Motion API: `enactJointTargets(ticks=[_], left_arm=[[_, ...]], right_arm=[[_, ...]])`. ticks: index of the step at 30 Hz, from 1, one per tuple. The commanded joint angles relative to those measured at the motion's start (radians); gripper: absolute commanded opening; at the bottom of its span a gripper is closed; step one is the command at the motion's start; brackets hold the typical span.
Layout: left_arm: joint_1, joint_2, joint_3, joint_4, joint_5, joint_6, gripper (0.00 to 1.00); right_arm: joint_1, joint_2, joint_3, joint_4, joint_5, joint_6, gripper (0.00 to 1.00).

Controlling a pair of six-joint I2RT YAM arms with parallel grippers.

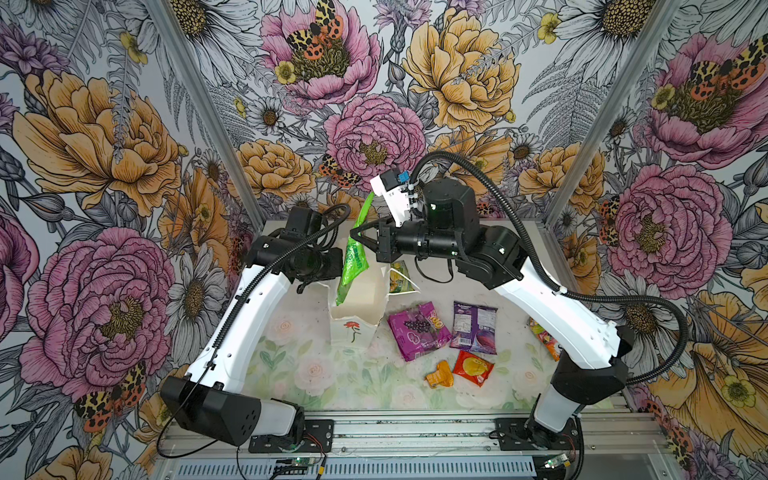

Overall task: Place the snacks into the paper bag
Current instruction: 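Carry the Lay's bag over the paper bag and lower it inside, then release the Lay's bag into the paper bag with the right gripper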

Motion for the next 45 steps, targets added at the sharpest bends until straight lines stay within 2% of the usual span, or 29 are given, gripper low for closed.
enactJointTargets(ticks=[1, 24, 32, 36, 45], left_arm=[[0.013, -0.016, 0.031, 0.018, 0.035, 0.0, 0.0], [0.018, -0.021, 0.019, 0.018, 0.03, -0.002, 0.0], [0.014, -0.021, 0.017, 0.02, 0.031, -0.006, 0.0], [0.013, -0.019, 0.015, 0.02, 0.031, -0.01, 0.0], [-0.004, -0.02, 0.009, 0.032, 0.011, -0.028, 0.0]], right_arm=[[0.007, 0.011, -0.031, 0.011, 0.043, -0.008, 0.0], [0.009, 0.019, -0.192, -0.068, 0.299, -0.008, 0.0], [0.026, 0.082, -0.161, -0.111, 0.291, 0.012, 0.0], [0.044, 0.102, -0.143, -0.134, 0.325, 0.021, 0.0], [0.058, 0.135, -0.147, -0.169, 0.377, 0.123, 0.0]])
